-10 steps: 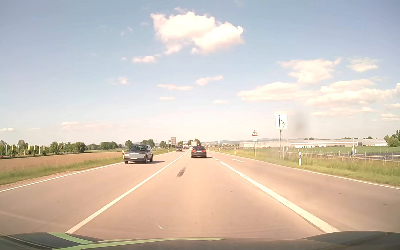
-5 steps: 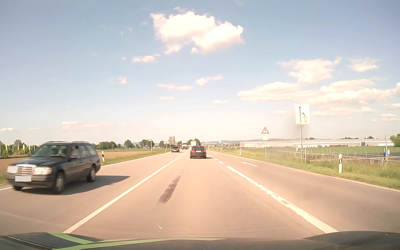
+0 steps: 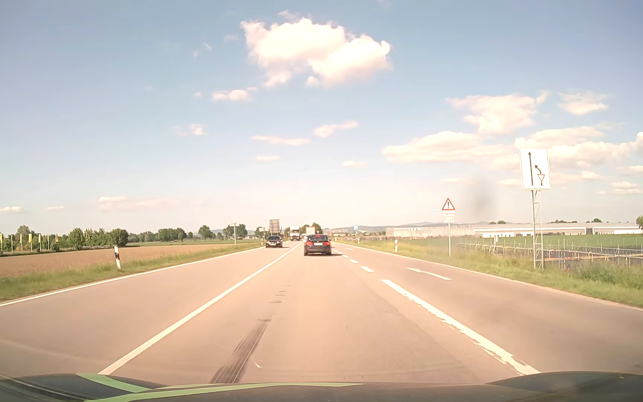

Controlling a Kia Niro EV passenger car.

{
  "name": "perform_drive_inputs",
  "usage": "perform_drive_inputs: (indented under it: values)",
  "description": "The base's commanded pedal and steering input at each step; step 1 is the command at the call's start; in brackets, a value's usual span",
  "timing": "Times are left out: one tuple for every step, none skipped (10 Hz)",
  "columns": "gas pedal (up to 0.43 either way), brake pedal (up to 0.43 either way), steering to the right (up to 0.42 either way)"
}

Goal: Follow the waypoints while adhering to traffic rules and regulations

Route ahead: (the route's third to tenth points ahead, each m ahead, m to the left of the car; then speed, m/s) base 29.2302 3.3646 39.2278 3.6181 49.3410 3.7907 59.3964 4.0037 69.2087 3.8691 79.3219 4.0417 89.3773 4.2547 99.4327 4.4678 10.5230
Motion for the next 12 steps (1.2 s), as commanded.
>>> perform_drive_inputs:
  values:
    - [0.0, 0.195, -0.001]
    - [0.0, 0.195, -0.001]
    - [0.0, 0.183, -0.001]
    - [0.0, 0.183, -0.001]
    - [0.0, 0.171, -0.001]
    - [0.0, 0.165, -0.002]
    - [0.0, 0.159, -0.002]
    - [0.0, 0.152, -0.002]
    - [0.0, 0.146, -0.002]
    - [0.0, 0.14, -0.002]
    - [0.0, 0.128, -0.002]
    - [0.0, 0.116, -0.002]
